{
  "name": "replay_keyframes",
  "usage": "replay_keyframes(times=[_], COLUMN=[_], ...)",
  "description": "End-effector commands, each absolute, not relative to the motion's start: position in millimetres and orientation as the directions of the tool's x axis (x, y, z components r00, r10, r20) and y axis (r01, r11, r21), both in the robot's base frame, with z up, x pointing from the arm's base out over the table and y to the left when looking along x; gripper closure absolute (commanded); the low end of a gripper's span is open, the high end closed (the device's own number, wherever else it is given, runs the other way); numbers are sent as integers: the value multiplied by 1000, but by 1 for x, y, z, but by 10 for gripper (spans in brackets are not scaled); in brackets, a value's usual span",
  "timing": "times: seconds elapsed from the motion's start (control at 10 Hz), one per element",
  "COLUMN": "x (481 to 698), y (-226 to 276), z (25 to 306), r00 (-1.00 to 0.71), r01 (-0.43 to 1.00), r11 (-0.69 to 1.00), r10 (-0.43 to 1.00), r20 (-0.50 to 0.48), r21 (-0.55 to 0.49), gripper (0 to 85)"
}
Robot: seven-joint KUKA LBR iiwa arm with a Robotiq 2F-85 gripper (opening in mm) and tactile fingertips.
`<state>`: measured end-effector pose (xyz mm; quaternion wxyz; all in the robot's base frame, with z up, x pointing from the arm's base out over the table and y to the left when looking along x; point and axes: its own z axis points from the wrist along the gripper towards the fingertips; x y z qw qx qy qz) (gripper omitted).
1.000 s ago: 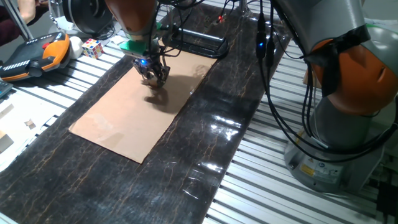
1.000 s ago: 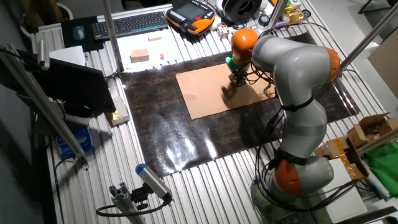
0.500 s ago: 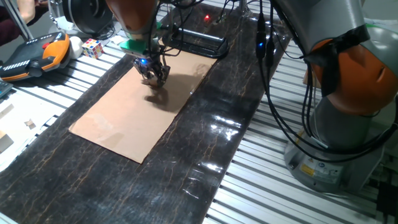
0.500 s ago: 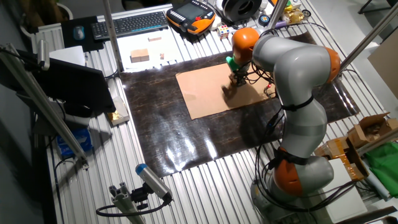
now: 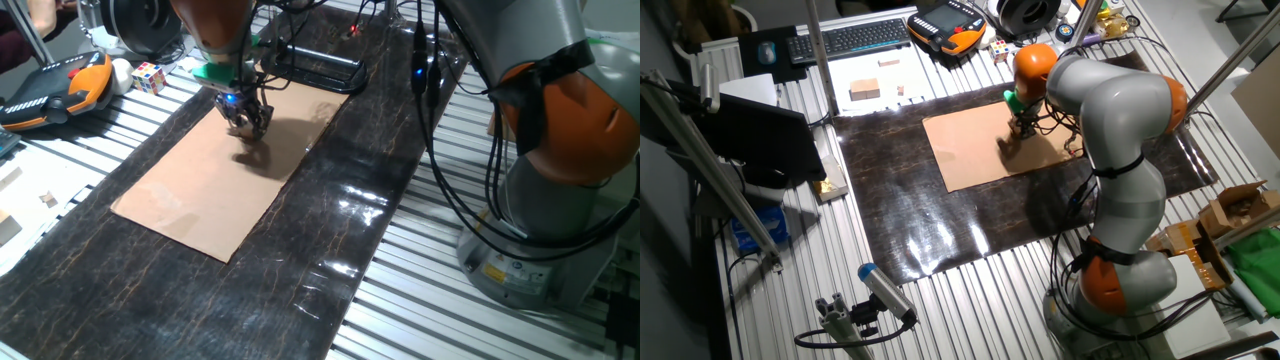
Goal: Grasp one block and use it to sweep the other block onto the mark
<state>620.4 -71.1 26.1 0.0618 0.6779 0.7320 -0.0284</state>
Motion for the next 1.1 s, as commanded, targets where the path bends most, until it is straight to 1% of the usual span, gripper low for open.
replay_keyframes(times=[0.0,0.7,0.8,0.9,1.0], x=[621,626,626,626,626], y=[-70,-50,-47,-44,-42], z=[28,36,36,36,35], r00=[-74,-48,-48,-48,-49], r01=[996,998,998,998,997], r11=[80,52,53,53,55], r10=[989,991,993,993,993], r20=[-129,-123,-112,-108,-104], r21=[43,33,40,46,51], gripper=[843,843,823,667,390])
